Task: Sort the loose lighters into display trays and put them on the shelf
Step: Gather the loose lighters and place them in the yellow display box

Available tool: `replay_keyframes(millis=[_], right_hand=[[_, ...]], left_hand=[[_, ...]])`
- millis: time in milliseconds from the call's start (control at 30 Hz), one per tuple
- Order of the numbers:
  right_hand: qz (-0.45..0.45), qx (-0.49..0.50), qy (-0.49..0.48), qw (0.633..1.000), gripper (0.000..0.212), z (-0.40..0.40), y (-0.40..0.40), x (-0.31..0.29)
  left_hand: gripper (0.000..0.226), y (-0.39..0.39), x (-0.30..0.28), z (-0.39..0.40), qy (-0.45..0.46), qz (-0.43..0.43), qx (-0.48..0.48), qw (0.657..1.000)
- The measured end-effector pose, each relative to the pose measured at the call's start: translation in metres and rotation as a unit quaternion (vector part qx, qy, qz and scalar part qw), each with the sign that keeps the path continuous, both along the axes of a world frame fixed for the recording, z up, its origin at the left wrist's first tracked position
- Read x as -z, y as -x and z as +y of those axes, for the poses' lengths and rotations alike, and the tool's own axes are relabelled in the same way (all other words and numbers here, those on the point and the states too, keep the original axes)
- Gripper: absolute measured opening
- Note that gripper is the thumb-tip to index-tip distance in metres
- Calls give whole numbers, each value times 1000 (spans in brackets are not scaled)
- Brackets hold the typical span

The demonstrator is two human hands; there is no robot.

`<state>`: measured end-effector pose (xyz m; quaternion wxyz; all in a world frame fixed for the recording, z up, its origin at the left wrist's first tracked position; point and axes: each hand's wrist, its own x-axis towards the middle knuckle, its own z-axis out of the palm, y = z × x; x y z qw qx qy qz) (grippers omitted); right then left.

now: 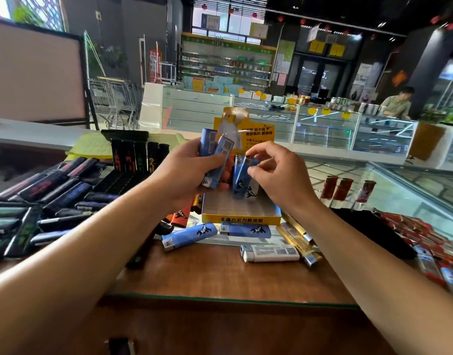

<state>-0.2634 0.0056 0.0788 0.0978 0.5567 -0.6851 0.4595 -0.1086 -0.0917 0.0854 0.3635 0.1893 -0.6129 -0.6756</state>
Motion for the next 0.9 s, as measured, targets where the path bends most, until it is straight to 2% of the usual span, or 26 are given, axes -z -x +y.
replay_keyframes(millis=[167, 333, 500, 667, 900], right_hand=[[184, 56, -4, 981, 24, -11, 6, 10], [285, 103, 38, 952, 24, -16, 9, 18], [265, 98, 34, 959, 28, -17, 12, 22], [243, 81, -34, 966, 32, -16, 12, 23], [226, 64, -32, 972, 38, -13, 14, 21]], left_hand=[[7, 4, 8, -8, 30, -13, -46, 998], [6, 1, 11, -12, 54, -5, -67, 996], [9, -1, 11, -11, 64, 1, -53, 997], [11, -1, 12, -8, 67, -11, -40, 997], [9, -3, 13, -6, 78, -31, -30, 996]])
